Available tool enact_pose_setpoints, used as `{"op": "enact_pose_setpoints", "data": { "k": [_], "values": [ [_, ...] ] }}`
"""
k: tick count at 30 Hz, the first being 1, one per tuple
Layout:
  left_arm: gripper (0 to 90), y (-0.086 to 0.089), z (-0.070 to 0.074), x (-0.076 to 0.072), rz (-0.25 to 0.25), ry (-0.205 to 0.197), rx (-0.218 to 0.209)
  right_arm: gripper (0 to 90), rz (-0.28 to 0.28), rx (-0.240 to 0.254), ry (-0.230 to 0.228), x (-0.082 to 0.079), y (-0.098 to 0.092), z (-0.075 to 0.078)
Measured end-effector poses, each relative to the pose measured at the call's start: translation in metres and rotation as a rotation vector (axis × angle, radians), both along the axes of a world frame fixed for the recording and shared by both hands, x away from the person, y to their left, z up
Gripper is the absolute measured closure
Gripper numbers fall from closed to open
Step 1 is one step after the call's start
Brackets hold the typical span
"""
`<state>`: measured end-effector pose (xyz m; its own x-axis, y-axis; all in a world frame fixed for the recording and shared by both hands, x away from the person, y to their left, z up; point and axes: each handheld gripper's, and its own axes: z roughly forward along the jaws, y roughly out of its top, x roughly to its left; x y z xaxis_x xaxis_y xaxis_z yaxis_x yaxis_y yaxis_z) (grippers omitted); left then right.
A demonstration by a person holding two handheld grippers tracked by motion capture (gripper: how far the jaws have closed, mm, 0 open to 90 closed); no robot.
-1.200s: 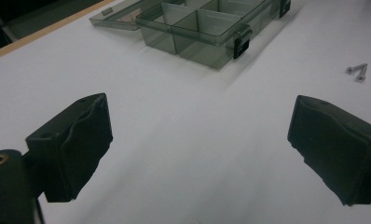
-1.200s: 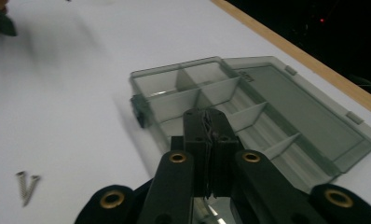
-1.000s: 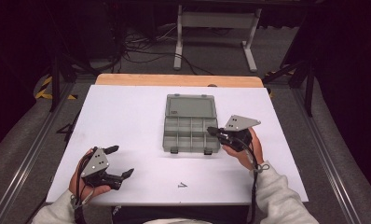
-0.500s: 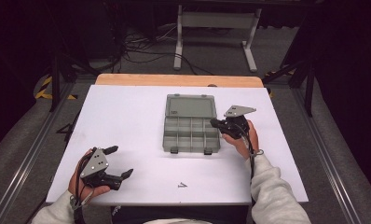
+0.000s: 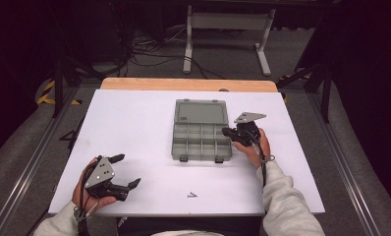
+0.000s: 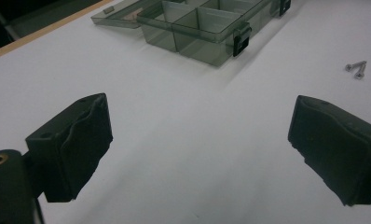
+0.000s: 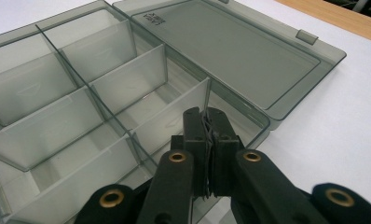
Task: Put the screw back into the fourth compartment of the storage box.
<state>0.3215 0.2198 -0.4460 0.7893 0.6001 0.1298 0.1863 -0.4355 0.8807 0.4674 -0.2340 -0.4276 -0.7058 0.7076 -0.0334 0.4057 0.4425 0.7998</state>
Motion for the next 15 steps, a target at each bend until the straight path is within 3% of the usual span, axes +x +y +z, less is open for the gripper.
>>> {"op": "enact_pose_setpoints", "data": {
  "k": [7,11,15],
  "values": [
    [6.8,0.000,0.000,0.000,0.003,-0.001,0.000,88.0,0.002,0.005,0.002,0.000,-0.001,-0.001],
    [6.8,0.000,0.000,0.000,0.002,-0.001,0.002,78.6,-0.014,0.033,-0.021,-0.002,-0.003,0.002],
    [6.8,0.001,0.001,0.000,0.002,-0.003,0.002,76.4,-0.008,0.061,-0.068,-0.009,-0.004,0.012]
  ]
}}
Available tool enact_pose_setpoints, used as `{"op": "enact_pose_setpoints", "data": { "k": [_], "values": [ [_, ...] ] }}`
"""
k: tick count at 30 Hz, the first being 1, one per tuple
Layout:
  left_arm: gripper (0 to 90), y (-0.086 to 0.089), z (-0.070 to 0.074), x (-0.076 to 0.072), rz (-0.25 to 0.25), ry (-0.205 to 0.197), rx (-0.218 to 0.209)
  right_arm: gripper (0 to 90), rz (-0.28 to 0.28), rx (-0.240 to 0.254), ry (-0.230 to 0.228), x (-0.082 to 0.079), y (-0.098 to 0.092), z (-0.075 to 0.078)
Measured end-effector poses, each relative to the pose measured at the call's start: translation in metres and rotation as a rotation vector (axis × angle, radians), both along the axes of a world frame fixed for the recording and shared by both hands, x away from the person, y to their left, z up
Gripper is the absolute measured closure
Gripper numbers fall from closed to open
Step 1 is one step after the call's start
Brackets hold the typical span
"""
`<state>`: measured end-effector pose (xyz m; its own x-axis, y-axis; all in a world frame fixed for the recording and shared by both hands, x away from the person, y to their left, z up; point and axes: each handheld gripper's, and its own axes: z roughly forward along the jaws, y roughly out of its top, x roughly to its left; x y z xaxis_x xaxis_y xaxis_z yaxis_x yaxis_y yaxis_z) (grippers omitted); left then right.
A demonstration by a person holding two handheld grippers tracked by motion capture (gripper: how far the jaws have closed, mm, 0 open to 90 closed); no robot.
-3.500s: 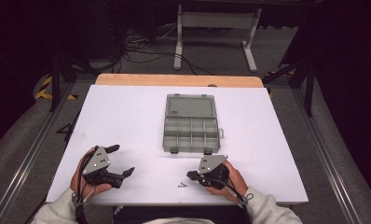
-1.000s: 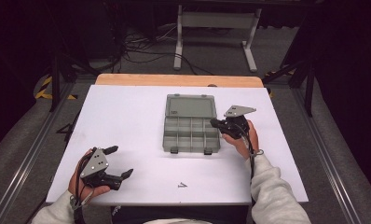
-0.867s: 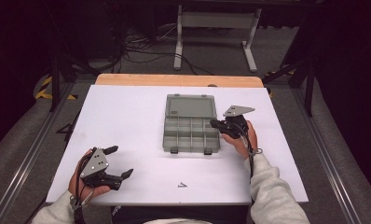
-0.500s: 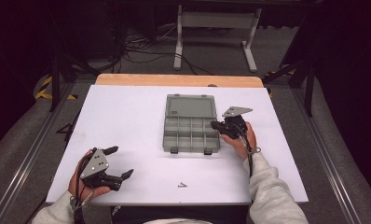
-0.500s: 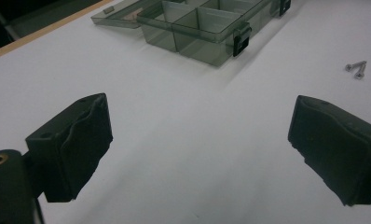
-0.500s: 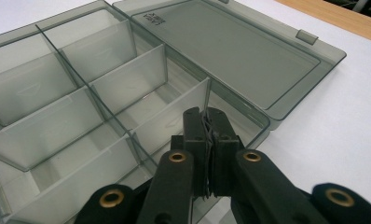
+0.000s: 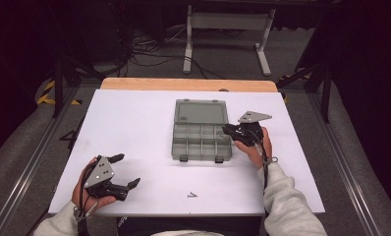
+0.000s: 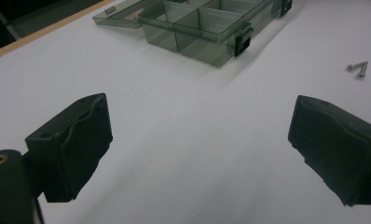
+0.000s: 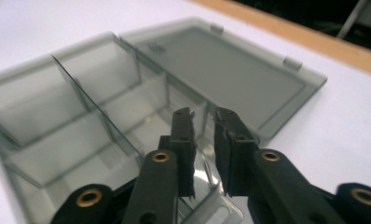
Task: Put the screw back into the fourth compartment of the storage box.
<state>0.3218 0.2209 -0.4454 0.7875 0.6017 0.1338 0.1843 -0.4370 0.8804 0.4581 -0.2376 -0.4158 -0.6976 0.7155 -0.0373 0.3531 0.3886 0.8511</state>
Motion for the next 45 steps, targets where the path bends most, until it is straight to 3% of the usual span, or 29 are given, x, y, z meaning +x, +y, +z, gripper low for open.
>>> {"op": "enact_pose_setpoints", "data": {
  "k": [4,11,21,24,29,31,39,45],
  "values": [
    [6.7,0.000,0.000,0.000,-0.002,-0.002,0.003,72.1,0.017,0.035,-0.045,-0.010,0.001,0.010],
    [6.6,-0.001,0.000,0.000,-0.002,-0.003,0.005,63.5,0.117,0.061,-0.115,-0.044,0.008,0.030],
    [6.4,0.001,0.000,-0.001,-0.006,-0.007,0.001,50.5,0.206,0.060,-0.122,-0.074,0.022,0.034],
    [6.4,0.000,0.001,-0.002,-0.006,-0.009,0.002,41.4,0.239,0.035,-0.101,-0.087,0.030,0.029],
    [6.4,-0.001,0.001,-0.003,-0.008,-0.013,0.005,33.8,0.290,-0.005,-0.056,-0.103,0.041,0.016],
    [6.3,-0.001,0.001,-0.003,-0.008,-0.015,0.008,33.6,0.294,-0.007,-0.047,-0.105,0.042,0.014],
    [6.3,-0.001,0.001,-0.002,-0.011,-0.012,0.013,37.2,0.393,-0.091,0.066,-0.118,0.061,-0.015],
    [6.3,-0.001,0.001,-0.003,-0.009,-0.011,0.008,41.3,0.426,-0.089,0.115,-0.123,0.074,-0.025]
  ]
}}
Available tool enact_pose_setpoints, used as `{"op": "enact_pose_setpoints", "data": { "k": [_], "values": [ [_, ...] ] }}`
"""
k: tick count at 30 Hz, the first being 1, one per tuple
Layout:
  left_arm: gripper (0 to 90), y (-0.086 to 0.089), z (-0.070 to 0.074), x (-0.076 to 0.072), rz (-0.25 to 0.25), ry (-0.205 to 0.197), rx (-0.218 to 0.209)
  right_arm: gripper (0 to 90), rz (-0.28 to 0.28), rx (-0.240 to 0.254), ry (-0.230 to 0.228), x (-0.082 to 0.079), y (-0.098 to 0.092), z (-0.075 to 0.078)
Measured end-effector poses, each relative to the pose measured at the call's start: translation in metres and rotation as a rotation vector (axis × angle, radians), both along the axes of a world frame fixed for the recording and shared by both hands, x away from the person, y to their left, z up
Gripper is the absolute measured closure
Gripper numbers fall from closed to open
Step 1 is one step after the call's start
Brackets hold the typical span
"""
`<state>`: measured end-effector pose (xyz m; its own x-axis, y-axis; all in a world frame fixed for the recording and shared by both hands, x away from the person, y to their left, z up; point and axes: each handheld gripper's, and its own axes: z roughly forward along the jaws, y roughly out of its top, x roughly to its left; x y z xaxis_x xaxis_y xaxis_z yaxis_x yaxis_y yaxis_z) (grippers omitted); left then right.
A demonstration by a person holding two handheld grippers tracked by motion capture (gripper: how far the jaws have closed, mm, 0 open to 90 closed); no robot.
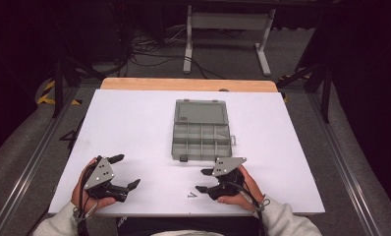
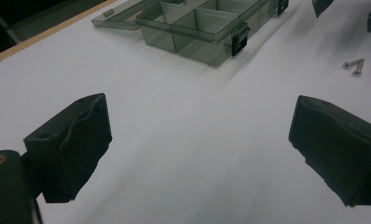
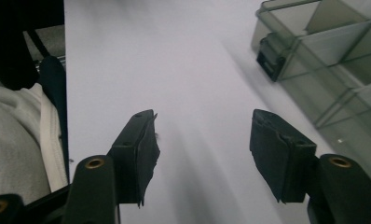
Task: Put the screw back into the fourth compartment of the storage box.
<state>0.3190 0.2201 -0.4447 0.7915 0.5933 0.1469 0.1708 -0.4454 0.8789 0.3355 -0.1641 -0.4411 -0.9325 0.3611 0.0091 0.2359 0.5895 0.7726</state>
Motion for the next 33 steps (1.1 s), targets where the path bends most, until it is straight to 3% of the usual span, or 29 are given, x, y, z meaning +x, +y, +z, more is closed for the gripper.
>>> {"op": "enact_pose_setpoints", "data": {
  "k": [6,13,20,33],
  "values": [
    [6.3,0.000,0.000,0.000,0.002,0.000,0.003,45.9,0.032,-0.033,0.026,-0.003,0.015,-0.011],
    [6.3,0.000,0.000,0.001,0.004,0.007,0.004,58.4,0.041,-0.016,0.051,0.000,0.015,-0.016],
    [6.4,0.000,-0.001,0.001,0.003,0.006,0.005,64.5,0.051,-0.010,0.048,-0.001,0.015,-0.014],
    [6.6,0.000,-0.001,0.001,0.001,0.002,0.010,71.9,0.083,-0.044,0.042,-0.004,0.020,-0.017]
  ]
}}
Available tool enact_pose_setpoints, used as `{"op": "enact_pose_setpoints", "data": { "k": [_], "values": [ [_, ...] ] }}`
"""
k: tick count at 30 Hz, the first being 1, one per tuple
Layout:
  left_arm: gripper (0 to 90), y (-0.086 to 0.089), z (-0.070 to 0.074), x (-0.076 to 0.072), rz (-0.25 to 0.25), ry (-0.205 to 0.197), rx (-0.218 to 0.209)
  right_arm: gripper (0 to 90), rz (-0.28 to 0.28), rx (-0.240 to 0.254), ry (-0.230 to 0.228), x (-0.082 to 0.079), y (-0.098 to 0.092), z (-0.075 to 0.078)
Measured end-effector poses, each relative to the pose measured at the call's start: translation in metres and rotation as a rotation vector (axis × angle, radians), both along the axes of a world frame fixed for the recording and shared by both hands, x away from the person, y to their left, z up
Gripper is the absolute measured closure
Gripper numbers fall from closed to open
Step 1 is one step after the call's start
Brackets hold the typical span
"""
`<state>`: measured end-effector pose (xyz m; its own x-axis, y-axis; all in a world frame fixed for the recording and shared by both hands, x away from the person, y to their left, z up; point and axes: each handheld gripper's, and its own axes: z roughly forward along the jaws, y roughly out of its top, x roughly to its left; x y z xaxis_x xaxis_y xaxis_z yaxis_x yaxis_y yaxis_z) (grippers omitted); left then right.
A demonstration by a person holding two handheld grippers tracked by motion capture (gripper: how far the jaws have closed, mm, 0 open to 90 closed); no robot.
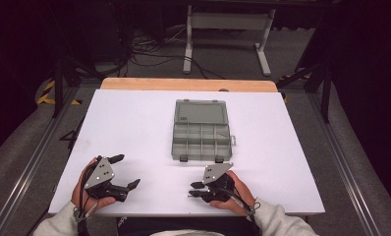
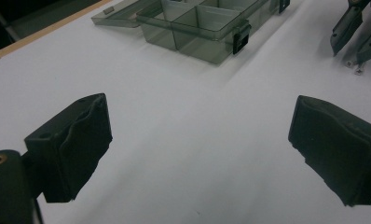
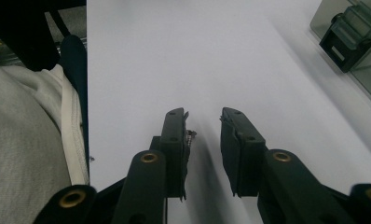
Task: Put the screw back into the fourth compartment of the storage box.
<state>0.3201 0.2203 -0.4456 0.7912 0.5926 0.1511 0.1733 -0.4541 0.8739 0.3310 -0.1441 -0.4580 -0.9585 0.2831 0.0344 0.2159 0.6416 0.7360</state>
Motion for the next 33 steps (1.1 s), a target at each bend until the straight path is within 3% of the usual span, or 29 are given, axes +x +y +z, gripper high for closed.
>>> {"op": "enact_pose_setpoints", "data": {
  "k": [13,16,25,29,33],
  "values": [
    [6.8,-0.001,-0.001,0.001,-0.003,0.007,0.004,82.8,-0.011,-0.038,-0.023,-0.003,-0.003,0.000],
    [6.8,0.000,-0.001,0.000,0.000,0.006,0.000,71.9,-0.027,-0.043,-0.035,-0.004,-0.005,0.001],
    [6.8,0.000,-0.001,0.001,0.000,0.007,-0.001,70.4,-0.078,-0.030,-0.037,-0.005,-0.016,0.007],
    [6.8,0.001,0.000,0.000,-0.005,0.004,0.001,71.5,-0.102,0.011,-0.010,-0.002,-0.022,0.009],
    [6.8,0.000,-0.001,0.001,-0.005,0.008,0.001,72.0,-0.085,0.017,-0.003,-0.004,-0.016,0.008]
  ]
}}
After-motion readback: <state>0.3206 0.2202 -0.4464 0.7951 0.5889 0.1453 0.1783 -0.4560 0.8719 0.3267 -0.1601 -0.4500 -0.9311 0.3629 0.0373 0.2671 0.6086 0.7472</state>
